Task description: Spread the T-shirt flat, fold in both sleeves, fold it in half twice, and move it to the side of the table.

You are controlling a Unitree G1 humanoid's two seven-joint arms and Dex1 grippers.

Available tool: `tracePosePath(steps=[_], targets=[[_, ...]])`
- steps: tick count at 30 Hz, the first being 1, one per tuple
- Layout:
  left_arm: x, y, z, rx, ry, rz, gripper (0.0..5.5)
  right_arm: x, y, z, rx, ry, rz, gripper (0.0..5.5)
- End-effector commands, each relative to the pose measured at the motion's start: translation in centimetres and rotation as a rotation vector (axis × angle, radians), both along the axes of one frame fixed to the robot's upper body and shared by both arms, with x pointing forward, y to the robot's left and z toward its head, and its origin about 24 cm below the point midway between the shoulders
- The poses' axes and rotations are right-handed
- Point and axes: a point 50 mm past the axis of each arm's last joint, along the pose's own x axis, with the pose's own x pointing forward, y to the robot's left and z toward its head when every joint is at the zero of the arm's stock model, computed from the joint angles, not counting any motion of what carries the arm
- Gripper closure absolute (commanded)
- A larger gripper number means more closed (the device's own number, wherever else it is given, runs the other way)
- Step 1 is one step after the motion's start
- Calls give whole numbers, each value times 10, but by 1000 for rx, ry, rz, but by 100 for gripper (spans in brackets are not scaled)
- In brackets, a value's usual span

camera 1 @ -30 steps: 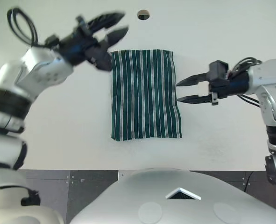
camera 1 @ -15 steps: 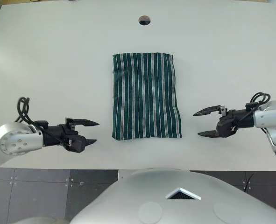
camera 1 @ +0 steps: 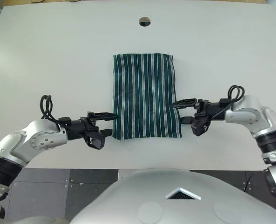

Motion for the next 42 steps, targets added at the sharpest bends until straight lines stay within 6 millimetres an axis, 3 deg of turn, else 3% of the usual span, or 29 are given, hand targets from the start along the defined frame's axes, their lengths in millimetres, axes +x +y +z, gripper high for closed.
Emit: tracePosePath(steps=[1, 3, 14, 22, 28, 32, 37, 42], targets=[[-12, 0, -18, 78, 87, -30, 225, -14, 1, -28, -136, 81, 32, 175], [-12, 0, -18, 80, 89, -32, 225, -14, 2, -29, -137, 85, 35, 175], [-3, -4, -18, 70, 86, -7, 424, 2, -1, -32, -140, 49, -90, 399], [-1, -9, -20, 58, 85, -23, 539, -3, 0, -35, -148, 82, -72, 539], [-2, -13, -20, -5, 110, -2, 539, -10, 2, -31, -102, 145, -72, 539], [-19, -31, 13, -263, 481, 146, 539, -18, 4, -10, 26, 394, -142, 539], [-38, -30, 52, -262, 832, 141, 539, -26, 0, 17, 101, 666, -162, 539], [-50, -24, 49, -243, 895, 163, 539, -33, -2, 31, 100, 799, -162, 539]])
